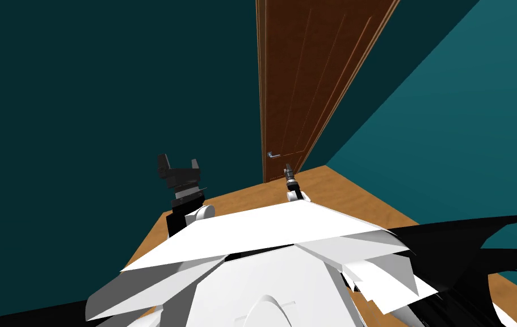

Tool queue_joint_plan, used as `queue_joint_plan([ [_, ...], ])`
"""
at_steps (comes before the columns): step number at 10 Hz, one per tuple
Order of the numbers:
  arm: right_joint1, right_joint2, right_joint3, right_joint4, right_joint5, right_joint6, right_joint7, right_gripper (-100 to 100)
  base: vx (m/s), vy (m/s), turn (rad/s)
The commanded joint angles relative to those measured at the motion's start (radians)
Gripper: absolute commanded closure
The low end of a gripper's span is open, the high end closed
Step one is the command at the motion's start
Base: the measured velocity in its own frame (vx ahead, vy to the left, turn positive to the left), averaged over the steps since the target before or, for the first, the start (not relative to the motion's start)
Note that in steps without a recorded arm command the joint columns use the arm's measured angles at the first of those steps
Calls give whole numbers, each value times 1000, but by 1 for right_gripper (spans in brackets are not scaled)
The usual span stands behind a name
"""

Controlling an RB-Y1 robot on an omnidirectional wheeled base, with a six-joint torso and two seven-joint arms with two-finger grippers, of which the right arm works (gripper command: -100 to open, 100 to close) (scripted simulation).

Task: Pull the door open

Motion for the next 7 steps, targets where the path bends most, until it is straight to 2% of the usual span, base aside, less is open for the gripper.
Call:
queue_joint_plan([
  [1, -16, -3, 0, 48, -3, -9, -5, -100, 41, -47, 90],
  [7, -109, -14, -4, 253, -15, -52, -25, -100, 59, -87, 165],
])
